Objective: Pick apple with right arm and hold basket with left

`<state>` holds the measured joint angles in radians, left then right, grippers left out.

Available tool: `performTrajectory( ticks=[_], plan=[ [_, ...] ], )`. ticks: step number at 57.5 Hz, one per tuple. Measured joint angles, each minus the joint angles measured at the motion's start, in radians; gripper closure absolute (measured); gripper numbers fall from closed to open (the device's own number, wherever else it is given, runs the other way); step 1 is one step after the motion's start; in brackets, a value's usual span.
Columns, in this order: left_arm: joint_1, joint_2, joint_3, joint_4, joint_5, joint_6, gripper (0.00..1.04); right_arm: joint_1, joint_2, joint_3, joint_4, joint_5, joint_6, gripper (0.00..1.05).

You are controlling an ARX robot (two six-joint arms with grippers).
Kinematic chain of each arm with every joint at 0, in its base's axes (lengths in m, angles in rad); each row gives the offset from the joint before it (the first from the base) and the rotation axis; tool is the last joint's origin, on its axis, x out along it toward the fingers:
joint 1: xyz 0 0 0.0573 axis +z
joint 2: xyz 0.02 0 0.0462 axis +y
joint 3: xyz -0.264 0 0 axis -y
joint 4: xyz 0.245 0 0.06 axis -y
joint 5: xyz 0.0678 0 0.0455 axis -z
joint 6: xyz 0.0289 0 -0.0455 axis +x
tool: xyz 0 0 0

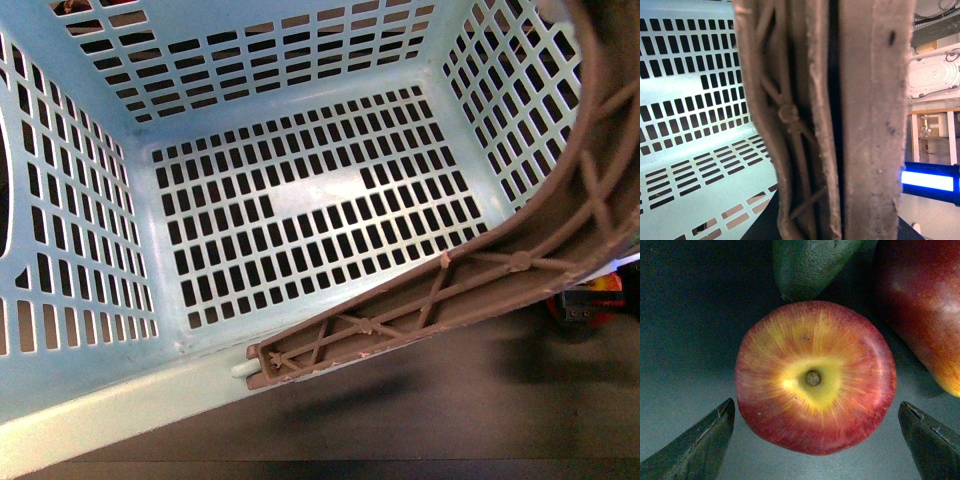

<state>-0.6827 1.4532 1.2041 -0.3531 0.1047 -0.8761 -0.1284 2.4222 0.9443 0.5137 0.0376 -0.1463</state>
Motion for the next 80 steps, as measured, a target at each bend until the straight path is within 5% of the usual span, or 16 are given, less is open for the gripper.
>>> performTrajectory(
  ticks=[12,20,44,62,80],
  plan=[
    [0.0,0.0,0.0,0.0,0.0,0.0,0.89,0.002,0.032,0.035,-0.005,-0.003,0.011,0.09],
    [0.0,0.0,0.0,0.0,0.0,0.0,0.89,0.004,0.042,0.038,0.001,-0.001,0.019,0.26],
    [0.0,0.0,0.0,0.0,0.001,0.0,0.89,-0.04,-0.058,-0.109,0.074,-0.047,0.015,0.3],
    [0.0,0.0,0.0,0.0,0.0,0.0,0.89,-0.123,-0.424,-0.306,0.055,-0.142,-0.032,0.3],
    [0.0,0.0,0.0,0.0,0.0,0.0,0.89,-0.156,-1.062,-0.396,-0.204,-0.226,-0.03,0.3]
  ],
)
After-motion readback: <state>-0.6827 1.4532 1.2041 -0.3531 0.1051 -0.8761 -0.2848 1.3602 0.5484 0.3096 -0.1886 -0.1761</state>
